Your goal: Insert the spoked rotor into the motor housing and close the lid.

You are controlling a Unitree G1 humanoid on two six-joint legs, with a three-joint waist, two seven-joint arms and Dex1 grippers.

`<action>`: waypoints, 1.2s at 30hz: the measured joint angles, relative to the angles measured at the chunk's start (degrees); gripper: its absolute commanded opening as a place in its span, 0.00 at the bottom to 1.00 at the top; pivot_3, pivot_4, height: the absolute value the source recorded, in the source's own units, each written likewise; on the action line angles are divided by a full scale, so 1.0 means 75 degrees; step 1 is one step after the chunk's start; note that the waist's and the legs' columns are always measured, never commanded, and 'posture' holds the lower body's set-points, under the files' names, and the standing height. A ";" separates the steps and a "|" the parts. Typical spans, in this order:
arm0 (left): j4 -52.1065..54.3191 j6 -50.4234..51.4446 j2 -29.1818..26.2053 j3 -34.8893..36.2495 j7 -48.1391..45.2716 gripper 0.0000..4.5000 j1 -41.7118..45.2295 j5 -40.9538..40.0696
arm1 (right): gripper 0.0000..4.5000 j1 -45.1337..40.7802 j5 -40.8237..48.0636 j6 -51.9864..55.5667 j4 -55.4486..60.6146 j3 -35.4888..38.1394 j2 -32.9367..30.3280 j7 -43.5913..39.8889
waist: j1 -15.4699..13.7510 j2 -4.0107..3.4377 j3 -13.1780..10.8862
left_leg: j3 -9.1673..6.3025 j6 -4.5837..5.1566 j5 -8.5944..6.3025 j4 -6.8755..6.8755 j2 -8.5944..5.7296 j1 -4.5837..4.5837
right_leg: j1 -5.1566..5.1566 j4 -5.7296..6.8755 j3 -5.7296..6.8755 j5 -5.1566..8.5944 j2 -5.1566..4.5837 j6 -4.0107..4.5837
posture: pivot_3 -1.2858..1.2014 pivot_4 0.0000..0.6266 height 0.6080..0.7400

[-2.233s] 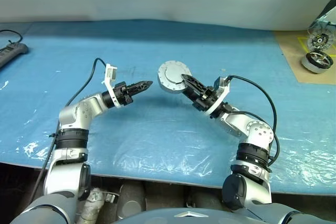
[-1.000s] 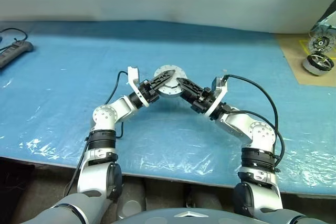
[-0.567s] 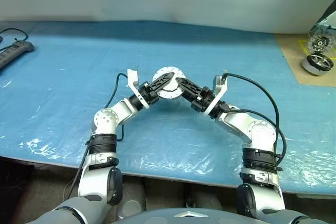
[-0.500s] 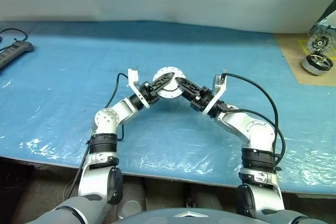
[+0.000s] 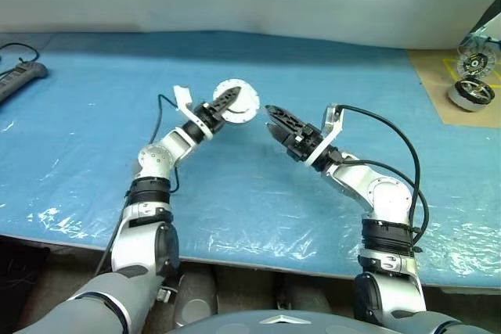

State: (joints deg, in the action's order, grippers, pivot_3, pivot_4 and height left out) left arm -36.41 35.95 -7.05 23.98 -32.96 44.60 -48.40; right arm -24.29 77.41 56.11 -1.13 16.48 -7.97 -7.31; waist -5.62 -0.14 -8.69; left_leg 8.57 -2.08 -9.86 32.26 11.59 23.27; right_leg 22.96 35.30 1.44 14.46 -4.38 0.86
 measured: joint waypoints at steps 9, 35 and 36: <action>-0.1537 -0.1448 -0.0493 0.0400 0.0158 0.58 0.0069 0.0916 | 0.98 0.0441 -0.1706 -0.0393 0.0627 -0.0619 -0.0745 -0.0541 | -0.0084 0.0015 -0.0009 | -0.0017 -0.0001 0.0000 0.0006 -0.0005 0.0031 | 0.0001 -0.0023 0.0017 -0.0006 -0.0001 -0.0012 | 0.52 0.24 1.00; 0.0102 -0.3605 -0.1664 -0.0868 -0.0414 1.00 -0.0878 0.3126 | 1.00 0.0900 -0.5258 -0.2021 0.1998 -0.1721 -0.1993 -0.1323 | -0.0067 0.0048 -0.0028 | -0.0015 -0.0002 0.0000 0.0020 -0.0002 -0.0012 | -0.0043 -0.0011 0.0008 -0.0009 -0.0010 -0.0012 | 0.52 0.24 1.00; 0.0466 -0.3642 -0.1633 -0.1050 -0.0409 1.00 -0.1180 0.3284 | 1.00 0.0964 -0.5660 -0.2248 0.2102 -0.1745 -0.2058 -0.1155 | -0.0059 0.0048 -0.0028 | -0.0015 -0.0002 -0.0001 0.0020 0.0001 -0.0011 | -0.0042 -0.0012 0.0008 -0.0009 -0.0004 -0.0012 | 0.52 0.24 1.00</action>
State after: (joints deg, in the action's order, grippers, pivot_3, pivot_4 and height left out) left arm -32.91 8.64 -19.30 16.10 -36.02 35.74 -23.77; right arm -17.06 34.95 39.25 14.63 3.39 -23.40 -15.97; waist -6.07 0.23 -8.91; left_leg 8.45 -2.10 -9.86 32.41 11.61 23.18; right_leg 22.64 35.21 1.51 14.39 -4.41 0.77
